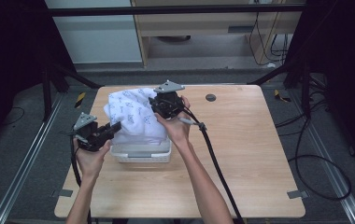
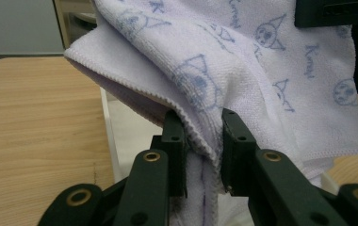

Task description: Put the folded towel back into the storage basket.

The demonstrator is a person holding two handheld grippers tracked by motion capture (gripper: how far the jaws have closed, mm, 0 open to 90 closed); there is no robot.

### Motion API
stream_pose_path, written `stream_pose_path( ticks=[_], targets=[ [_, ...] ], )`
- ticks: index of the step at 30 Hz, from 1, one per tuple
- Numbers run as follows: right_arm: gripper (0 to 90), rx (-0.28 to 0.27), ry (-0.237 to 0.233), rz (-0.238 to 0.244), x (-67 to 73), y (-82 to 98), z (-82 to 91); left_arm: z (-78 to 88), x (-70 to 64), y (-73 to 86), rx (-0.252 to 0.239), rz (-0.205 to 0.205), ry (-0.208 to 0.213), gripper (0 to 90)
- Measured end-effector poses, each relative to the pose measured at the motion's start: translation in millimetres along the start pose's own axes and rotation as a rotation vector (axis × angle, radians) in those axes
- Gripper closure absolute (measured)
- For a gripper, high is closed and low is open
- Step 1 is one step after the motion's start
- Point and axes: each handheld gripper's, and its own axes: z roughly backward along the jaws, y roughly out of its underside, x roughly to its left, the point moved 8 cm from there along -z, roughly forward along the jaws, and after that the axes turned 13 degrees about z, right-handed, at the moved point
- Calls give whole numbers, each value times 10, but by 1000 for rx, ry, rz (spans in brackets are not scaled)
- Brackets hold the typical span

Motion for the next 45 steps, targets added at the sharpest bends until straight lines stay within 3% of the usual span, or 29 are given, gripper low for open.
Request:
stream_pose_path(
  ticks=[15,26,45],
  targets=[
    [699,48,-2,-23,-1,223,-187,-194,121,135,56,7,-22,737],
    [697,89,-14,-48,-15,407,-273,-302,138,243,96,-5,-40,737],
    [684,189,-21,-42,39,707,-474,-480,229,431,177,-25,-86,736]
  ],
)
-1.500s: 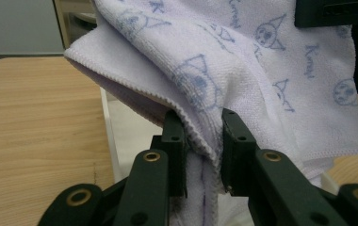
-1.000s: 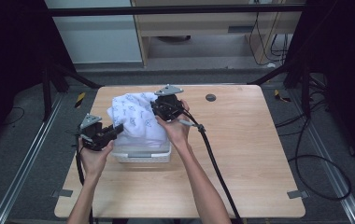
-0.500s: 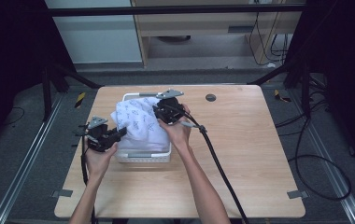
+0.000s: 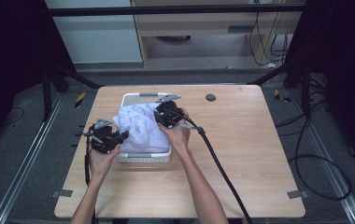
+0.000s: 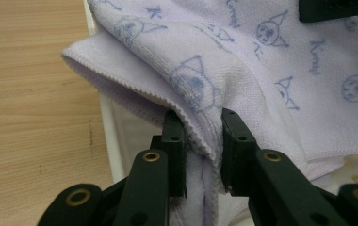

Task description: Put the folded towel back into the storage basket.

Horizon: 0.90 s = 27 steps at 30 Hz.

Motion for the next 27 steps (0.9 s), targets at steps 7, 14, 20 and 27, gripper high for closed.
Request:
stream_pose_path(
  ticks=[7,14,20,27],
  targets=[
    [679,37,-2,6,5,84,-72,-57,11,44,27,-13,-17,734],
    [661,75,7,13,12,160,-112,-104,35,75,47,-15,-32,690],
    [612,84,6,23,28,199,-130,-27,61,8,8,-7,-53,616],
    [510,37,20,8,-30,208,-20,132,-6,-101,-63,-10,-36,565]
  ],
)
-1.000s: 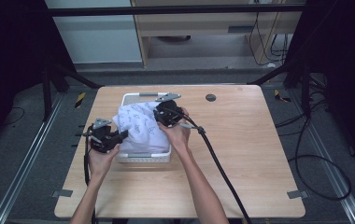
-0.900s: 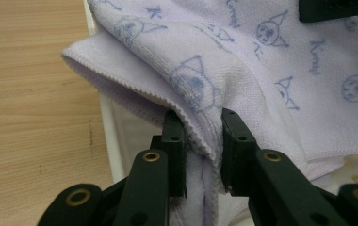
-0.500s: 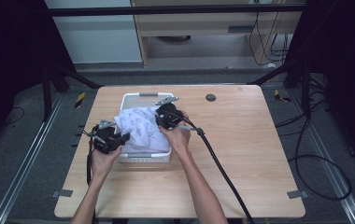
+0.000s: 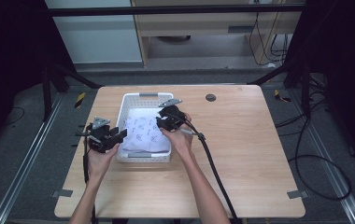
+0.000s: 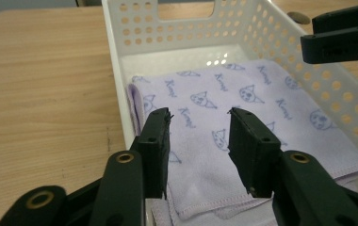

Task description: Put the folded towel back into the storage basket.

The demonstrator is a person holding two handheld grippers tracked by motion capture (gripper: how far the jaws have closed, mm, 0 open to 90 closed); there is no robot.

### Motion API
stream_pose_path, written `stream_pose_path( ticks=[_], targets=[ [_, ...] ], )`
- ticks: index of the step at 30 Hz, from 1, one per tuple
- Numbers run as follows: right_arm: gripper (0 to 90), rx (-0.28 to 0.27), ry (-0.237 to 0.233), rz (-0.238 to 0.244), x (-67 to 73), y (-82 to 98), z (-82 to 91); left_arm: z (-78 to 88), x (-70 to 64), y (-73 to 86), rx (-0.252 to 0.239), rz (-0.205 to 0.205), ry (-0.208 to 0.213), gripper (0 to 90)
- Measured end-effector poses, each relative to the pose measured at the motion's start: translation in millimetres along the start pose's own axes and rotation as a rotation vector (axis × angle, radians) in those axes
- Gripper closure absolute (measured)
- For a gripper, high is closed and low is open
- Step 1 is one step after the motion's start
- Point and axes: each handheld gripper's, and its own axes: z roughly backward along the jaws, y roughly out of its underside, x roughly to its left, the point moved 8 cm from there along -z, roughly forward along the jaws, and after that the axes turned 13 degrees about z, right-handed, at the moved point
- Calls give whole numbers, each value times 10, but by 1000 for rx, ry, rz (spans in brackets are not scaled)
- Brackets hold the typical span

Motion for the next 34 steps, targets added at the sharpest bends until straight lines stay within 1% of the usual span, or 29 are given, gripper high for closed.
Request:
stream_pose_path(
  ticks=[2,4,6,9,12,13,16,20,21,23,24,25,30,34],
  targets=[
    [472,-19,-6,-8,-6,-3,55,34,-15,-14,-13,-5,5,540],
    [424,-40,-10,1,-9,-1,148,70,-33,-22,-24,-14,9,508],
    [381,-51,-20,4,-7,9,222,95,-54,-22,-31,-15,15,495],
    [338,-54,-34,14,-8,40,314,128,-101,0,-31,-22,34,456],
    [290,-52,-56,22,-9,107,432,159,-150,37,-41,-38,50,413],
    [271,-44,-63,28,-19,156,494,166,-158,49,-42,-43,53,391],
    [250,-46,-61,39,-53,242,616,200,-184,96,-45,-57,62,362],
    [211,-49,-72,28,-123,406,820,273,-205,161,-49,-66,76,327],
    [205,-48,-70,24,-156,472,898,286,-209,174,-51,-68,79,318],
    [196,-53,-61,22,-199,548,989,316,-215,212,-49,-76,83,308],
    [192,-56,-57,26,-220,581,1025,338,-214,247,-46,-87,82,304],
    [187,-59,-51,23,-258,653,1096,347,-210,264,-44,-92,81,297],
    [174,-56,-42,-1,-380,918,1275,369,-206,359,-32,-93,98,282],
    [164,-44,-21,-14,-490,1182,1424,420,-222,434,-32,-119,100,277]
  ],
)
